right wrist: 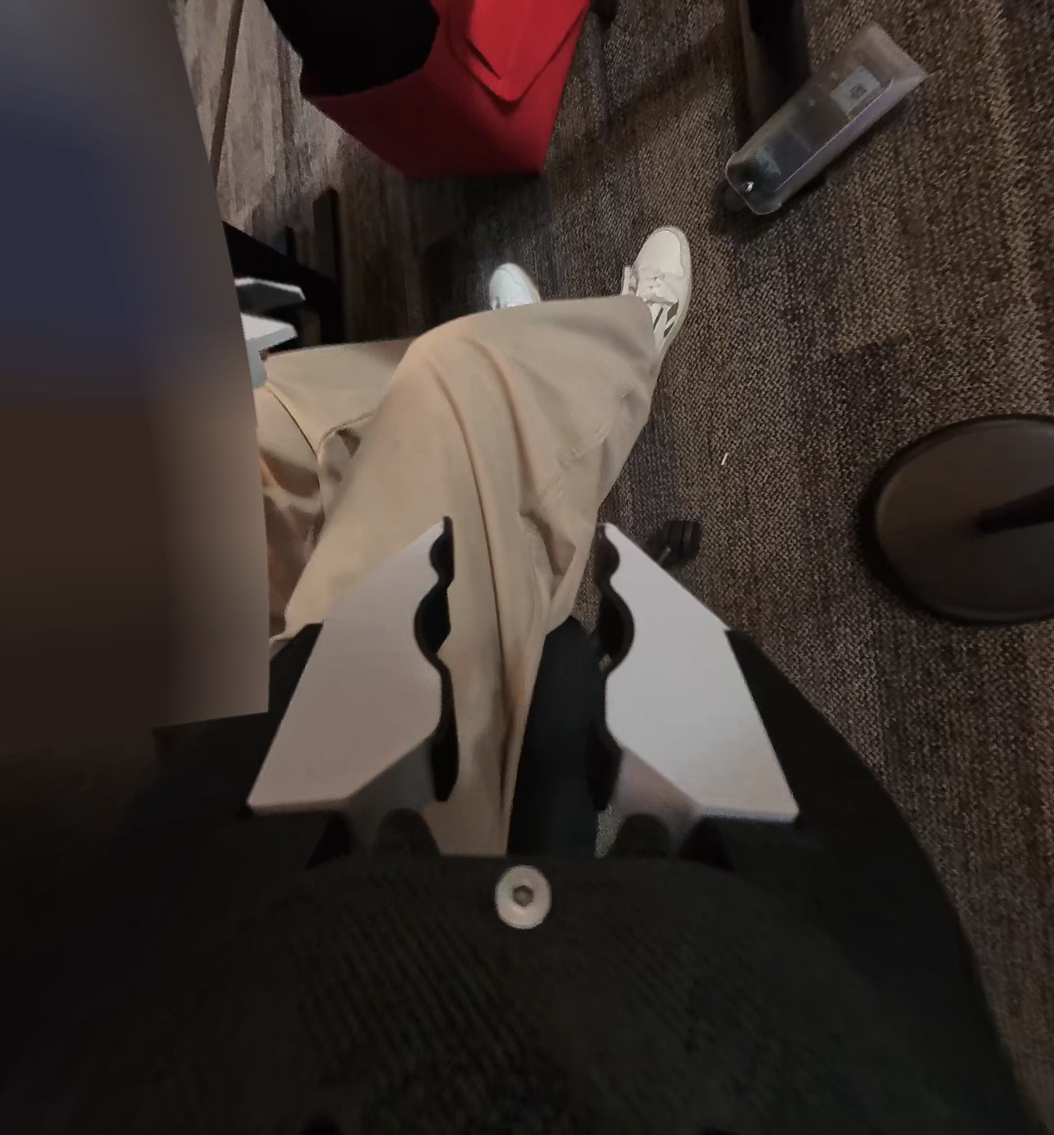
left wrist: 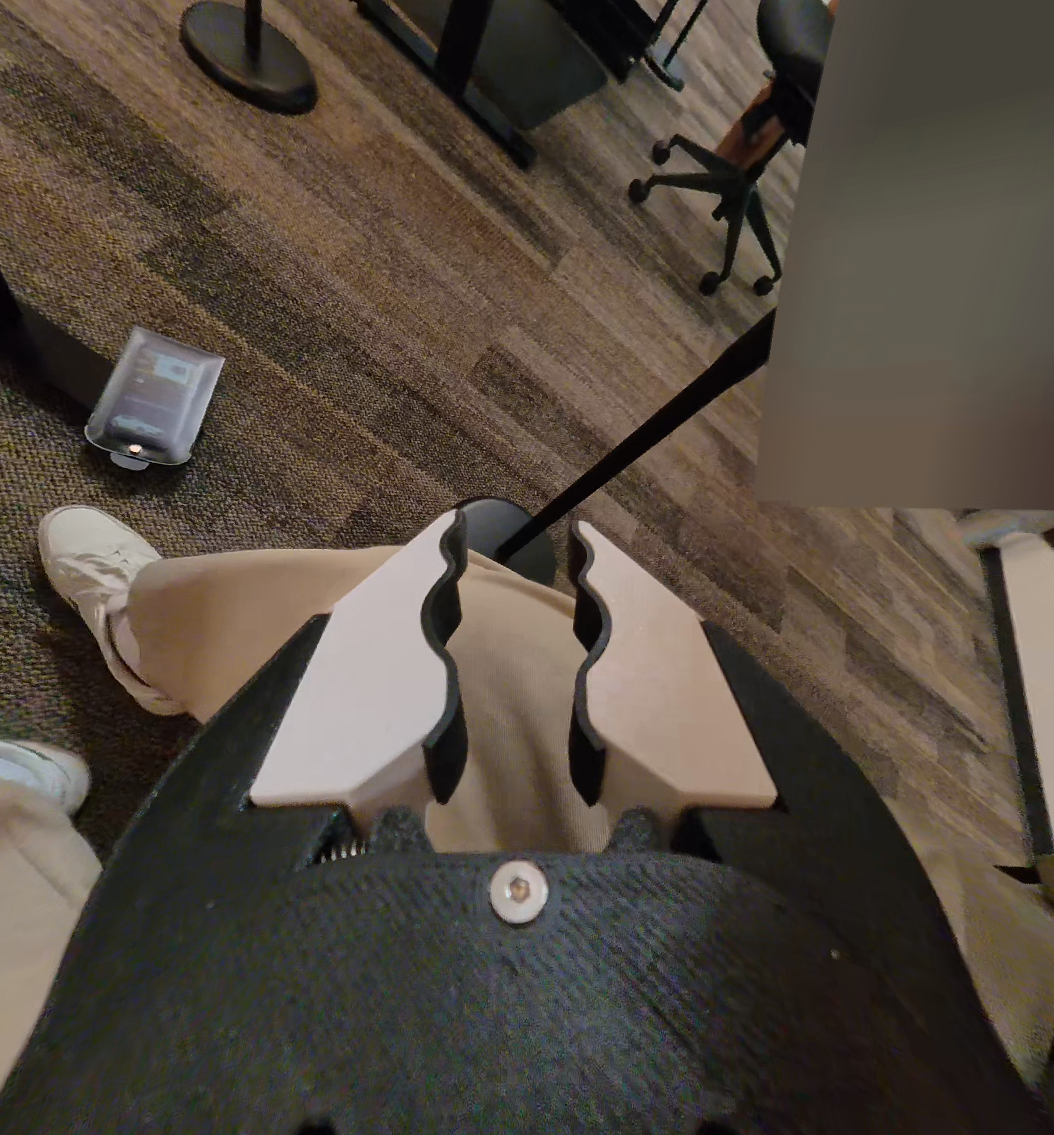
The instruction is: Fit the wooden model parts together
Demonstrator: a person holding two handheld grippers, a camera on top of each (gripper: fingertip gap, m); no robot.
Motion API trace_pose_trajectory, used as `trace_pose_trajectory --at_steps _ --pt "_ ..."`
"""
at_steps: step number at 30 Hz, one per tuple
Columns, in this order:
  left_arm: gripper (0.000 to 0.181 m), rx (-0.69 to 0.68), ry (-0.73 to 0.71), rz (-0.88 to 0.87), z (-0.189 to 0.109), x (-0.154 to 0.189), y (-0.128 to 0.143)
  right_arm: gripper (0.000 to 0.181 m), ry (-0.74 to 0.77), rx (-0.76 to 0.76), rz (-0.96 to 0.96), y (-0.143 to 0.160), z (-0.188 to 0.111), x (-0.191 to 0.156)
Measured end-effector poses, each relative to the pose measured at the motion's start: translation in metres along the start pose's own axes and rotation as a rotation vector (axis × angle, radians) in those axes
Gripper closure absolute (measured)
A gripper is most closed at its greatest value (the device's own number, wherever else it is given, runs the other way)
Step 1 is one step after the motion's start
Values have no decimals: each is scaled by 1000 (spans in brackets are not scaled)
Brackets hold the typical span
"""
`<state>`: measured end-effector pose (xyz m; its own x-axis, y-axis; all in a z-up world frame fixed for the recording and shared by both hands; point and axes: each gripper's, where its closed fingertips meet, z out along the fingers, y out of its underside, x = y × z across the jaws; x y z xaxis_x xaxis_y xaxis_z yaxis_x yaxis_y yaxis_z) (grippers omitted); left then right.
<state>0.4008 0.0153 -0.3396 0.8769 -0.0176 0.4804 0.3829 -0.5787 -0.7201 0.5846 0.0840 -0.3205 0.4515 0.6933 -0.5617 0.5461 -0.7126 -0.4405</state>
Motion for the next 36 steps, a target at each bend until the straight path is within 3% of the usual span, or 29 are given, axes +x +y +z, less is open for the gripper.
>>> trace_pose_trajectory --at_steps 2,4,6,8,11,13,15,17,19,23,36 --pt "151 15 0 -28 -4 -2 4 141 21 -64 -69 11 19 13" --pt "151 31 -13 -50 -11 -10 6 147 157 -109 -240 18 52 55" --pt "151 55 -38 -64 -21 -20 5 156 268 -52 -463 12 108 101" --pt "151 64 -77 -69 -33 -35 5 163 224 21 -525 16 186 127" --pt "151 76 -164 -77 -53 -63 3 175 216 -113 -397 62 319 185" --pt "152 97 -218 -115 -61 -80 4 173 256 -203 -274 94 397 229" --pt "152 74 -207 -184 -54 -89 12 173 334 -260 -174 123 459 267" --pt "153 27 -204 -218 -46 -97 20 173 403 -326 -118 152 498 289" --pt "156 3 -214 -231 -43 -108 22 168 388 -377 -123 169 521 288" --pt "156 -6 -212 -282 -41 -130 23 161 402 -395 -147 169 537 293" --pt "157 22 -198 -307 -23 -160 -3 155 434 -535 -65 179 561 310"
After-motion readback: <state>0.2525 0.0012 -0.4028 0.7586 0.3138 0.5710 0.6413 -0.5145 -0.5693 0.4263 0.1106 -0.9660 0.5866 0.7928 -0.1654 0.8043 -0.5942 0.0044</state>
